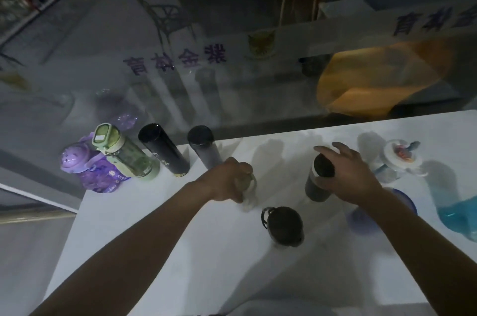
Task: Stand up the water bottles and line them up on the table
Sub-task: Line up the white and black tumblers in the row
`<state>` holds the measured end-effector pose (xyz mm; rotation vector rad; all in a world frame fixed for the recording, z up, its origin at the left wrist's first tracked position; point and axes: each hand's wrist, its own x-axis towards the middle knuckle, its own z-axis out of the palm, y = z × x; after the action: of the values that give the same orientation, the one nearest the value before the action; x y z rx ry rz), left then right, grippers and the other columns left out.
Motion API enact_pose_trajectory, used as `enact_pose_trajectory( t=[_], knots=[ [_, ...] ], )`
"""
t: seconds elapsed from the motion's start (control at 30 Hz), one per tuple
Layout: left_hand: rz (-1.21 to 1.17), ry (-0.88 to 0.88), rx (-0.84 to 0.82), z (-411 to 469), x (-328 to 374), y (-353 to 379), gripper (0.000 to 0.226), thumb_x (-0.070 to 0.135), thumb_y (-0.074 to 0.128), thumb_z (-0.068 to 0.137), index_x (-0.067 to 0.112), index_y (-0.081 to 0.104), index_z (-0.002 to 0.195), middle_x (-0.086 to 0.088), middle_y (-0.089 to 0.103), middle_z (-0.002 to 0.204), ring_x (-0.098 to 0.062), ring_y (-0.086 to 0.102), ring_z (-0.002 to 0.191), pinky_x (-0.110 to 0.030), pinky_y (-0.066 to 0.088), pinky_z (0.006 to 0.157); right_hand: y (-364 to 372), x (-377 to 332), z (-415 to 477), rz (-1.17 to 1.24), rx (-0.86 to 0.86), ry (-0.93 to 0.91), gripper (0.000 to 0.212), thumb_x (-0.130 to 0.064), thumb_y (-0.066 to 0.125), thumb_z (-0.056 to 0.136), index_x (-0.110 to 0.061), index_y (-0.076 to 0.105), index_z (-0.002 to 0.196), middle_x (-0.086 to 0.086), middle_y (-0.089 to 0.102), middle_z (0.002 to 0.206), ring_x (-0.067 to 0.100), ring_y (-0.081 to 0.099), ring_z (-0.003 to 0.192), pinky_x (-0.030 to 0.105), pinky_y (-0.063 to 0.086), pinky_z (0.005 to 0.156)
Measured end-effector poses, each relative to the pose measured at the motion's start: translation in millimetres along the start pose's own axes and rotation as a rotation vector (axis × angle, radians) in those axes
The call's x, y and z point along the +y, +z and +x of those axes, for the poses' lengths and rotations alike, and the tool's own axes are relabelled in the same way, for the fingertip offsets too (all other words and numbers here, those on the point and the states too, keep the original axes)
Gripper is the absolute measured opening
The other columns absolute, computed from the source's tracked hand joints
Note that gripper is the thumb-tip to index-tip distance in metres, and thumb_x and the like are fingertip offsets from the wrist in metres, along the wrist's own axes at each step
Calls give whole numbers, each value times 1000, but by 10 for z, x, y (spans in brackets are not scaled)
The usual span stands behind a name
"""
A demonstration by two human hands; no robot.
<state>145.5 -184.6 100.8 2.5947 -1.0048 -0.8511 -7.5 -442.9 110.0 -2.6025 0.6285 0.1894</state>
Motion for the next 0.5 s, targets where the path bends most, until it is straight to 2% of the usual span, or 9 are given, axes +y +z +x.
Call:
enact_pose_trajectory(
  t=[0.13, 0.23, 0.3, 0.37, 0.43, 0.5],
  knots=[
    [27, -1, 21, 180, 22, -109, 77, 27, 88, 59, 34, 52, 126, 2, 45, 115, -21, 56, 99, -25, 50, 69, 84, 122, 111, 47, -46, -15, 66, -33, 69, 78, -30, 44, 139, 5, 44, 141, 30, 50, 118, 42, 47, 99],
    [16, 4, 47, 314, 63, -268, 78, 35, 89, 58, 34, 52, 127, 0, 50, 120, -21, 55, 105, -32, 52, 85, 120, 137, 106, 69, -27, -25, 65, -33, 69, 78, -31, 43, 139, 3, 44, 137, 31, 51, 114, 42, 49, 96],
    [-43, -16, 71, 404, 102, -389, 76, 35, 89, 59, 35, 53, 126, 2, 54, 124, -20, 56, 109, -34, 53, 86, 129, 145, 114, 70, -11, -26, 66, -33, 69, 77, -32, 44, 138, 4, 45, 136, 32, 52, 113, 43, 50, 95],
    [-92, -24, 109, 516, 126, -461, 75, 31, 88, 62, 32, 54, 129, 4, 55, 130, -19, 56, 114, -27, 49, 87, 141, 153, 119, 73, 0, -16, 66, -34, 71, 76, -32, 46, 137, 4, 46, 134, 32, 54, 110, 43, 50, 94],
    [-73, -14, 143, 638, 166, -489, 75, 27, 86, 66, 24, 53, 133, 4, 54, 134, -17, 53, 119, -17, 38, 89, 168, 156, 118, 80, 24, -2, 66, -32, 72, 75, -30, 48, 136, 4, 49, 133, 31, 56, 107, 41, 50, 94],
    [-72, -31, 143, 727, 236, -490, 68, 20, 83, 71, 18, 55, 132, 3, 56, 132, -17, 54, 118, -15, 38, 92, 165, 136, 115, 76, 41, 17, 64, -29, 73, 76, -26, 50, 135, 7, 51, 132, 31, 58, 105, 40, 50, 95]
  ],
)
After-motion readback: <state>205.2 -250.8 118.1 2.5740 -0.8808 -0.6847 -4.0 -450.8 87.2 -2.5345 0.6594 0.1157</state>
